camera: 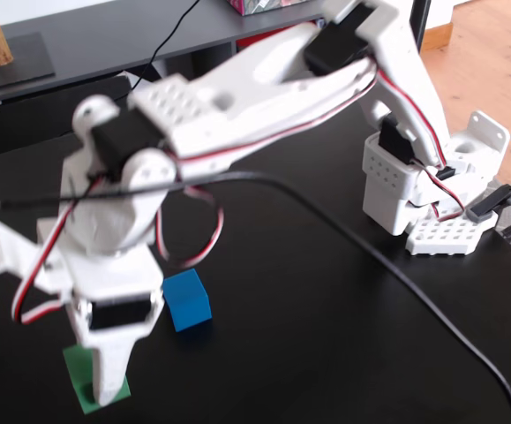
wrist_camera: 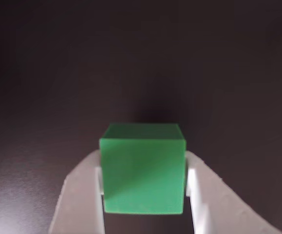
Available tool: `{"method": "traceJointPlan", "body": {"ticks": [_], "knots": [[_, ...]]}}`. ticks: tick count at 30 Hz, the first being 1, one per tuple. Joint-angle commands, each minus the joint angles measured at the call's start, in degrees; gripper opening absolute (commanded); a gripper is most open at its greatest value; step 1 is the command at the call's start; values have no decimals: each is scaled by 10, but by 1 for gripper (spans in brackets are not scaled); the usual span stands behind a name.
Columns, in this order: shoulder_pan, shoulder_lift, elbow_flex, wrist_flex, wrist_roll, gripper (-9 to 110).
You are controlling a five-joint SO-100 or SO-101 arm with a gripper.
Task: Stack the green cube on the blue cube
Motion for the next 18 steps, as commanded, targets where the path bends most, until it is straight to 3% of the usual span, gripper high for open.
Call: {"method": "traceJointPlan", "body": {"ticks": [1, 18], "knots": [[12, 141, 35, -7, -22, 8], [112, 417, 357, -71, -141, 8]]}}
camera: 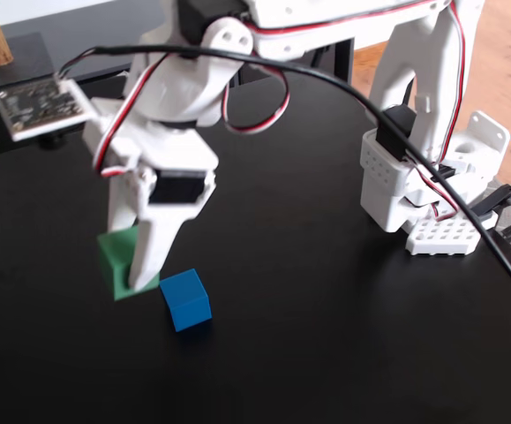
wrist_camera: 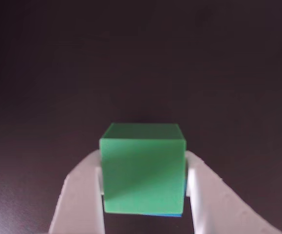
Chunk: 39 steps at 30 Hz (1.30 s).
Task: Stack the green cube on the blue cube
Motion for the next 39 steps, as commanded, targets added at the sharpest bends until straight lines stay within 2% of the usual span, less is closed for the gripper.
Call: {"method": "traceJointPlan", "body": {"ticks": [1, 14, 27, 39], "knots": [[31, 82, 23, -10, -25, 8], [85, 92, 143, -75, -53, 7], [42, 134, 194, -64, -10, 7], [28, 74, 181, -69, 9, 7]]}}
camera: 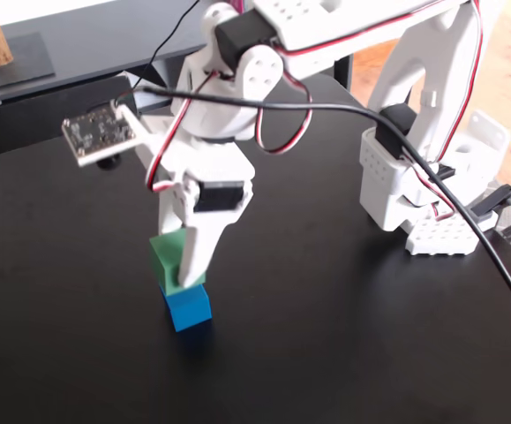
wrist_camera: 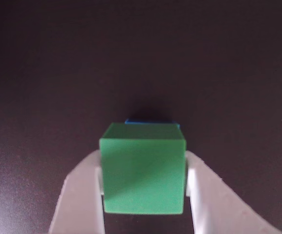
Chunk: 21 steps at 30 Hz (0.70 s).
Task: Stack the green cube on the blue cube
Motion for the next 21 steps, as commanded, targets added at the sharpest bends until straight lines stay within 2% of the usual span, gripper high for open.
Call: {"method": "traceJointPlan", "body": {"ticks": [1, 21], "knots": [[5, -5, -19, -5, 6, 7], [11, -35, 9, -54, -3, 7]]}}
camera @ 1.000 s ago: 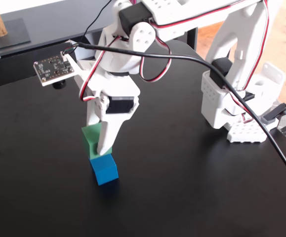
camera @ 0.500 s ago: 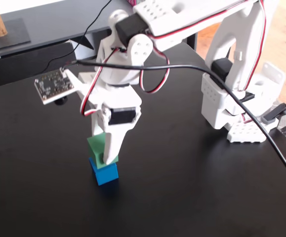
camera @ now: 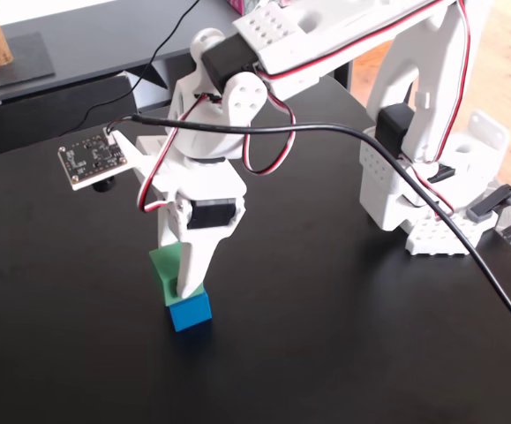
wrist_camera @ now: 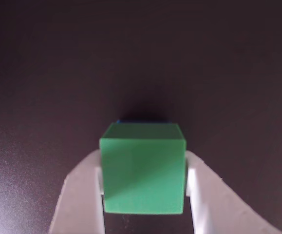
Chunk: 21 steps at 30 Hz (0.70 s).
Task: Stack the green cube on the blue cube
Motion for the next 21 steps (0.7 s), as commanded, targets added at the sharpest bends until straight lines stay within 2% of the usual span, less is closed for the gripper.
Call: {"method": "traceJointPlan", "body": {"ticks": [1, 11, 17, 21], "knots": [[0, 4, -5, -11, -2, 7], [4, 5, 12, -30, -13, 8], [18, 11, 44, -91, -27, 30], [25, 11, 60, -120, -38, 38]]}}
